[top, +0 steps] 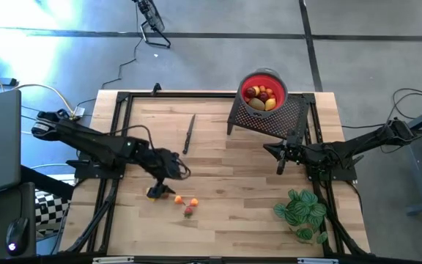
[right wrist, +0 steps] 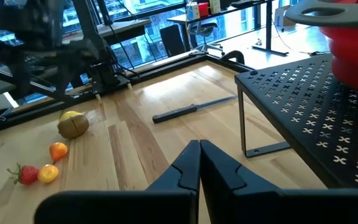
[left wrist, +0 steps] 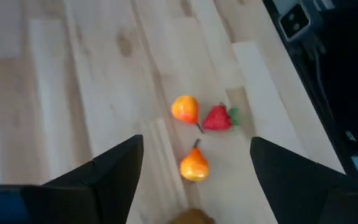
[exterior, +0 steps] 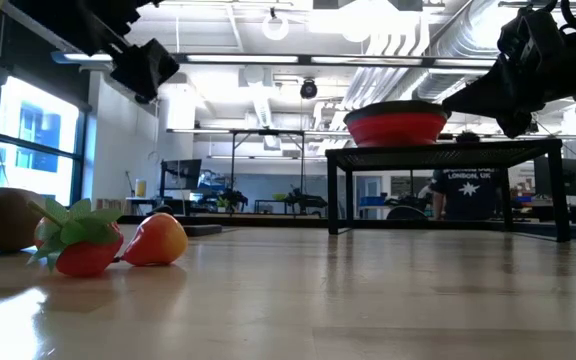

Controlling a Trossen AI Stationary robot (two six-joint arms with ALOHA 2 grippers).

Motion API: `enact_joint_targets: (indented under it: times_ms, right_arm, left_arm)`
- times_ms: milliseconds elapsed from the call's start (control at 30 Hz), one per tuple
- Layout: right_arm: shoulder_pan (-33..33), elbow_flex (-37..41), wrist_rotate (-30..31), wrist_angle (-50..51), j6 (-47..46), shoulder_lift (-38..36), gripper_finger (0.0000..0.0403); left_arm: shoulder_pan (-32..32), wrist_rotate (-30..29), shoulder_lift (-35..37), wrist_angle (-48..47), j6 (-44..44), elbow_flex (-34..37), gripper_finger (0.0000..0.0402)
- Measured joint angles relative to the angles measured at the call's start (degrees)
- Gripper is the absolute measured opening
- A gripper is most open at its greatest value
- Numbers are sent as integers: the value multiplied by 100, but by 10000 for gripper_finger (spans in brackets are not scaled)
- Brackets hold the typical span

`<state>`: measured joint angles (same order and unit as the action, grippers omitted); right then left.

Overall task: Pick & Place Fruit
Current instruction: Put the orange pear into the red strainer bowl on the shelf

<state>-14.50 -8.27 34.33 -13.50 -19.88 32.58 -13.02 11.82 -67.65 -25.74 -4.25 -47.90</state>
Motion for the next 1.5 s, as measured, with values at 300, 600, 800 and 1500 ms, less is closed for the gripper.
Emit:
enact_joint_targets:
  times_ms: [300,600,800,1500]
  right_arm:
    - [-1,-2,0,0,-2,0,3]
    - [-1,-1,-1,0,-2,0,3]
    - [0,0,-2,1,-2,0,2]
    - [0,0,-5,4,-2,0,2]
  left_arm:
    - [-380,-482,-725,-15,-43,2,287]
    - [-680,-489,-1460,84,-57,-1,287]
    - [-769,-455,-1740,402,-244,-2,287]
    - [-765,-317,-2340,524,-391,2,287]
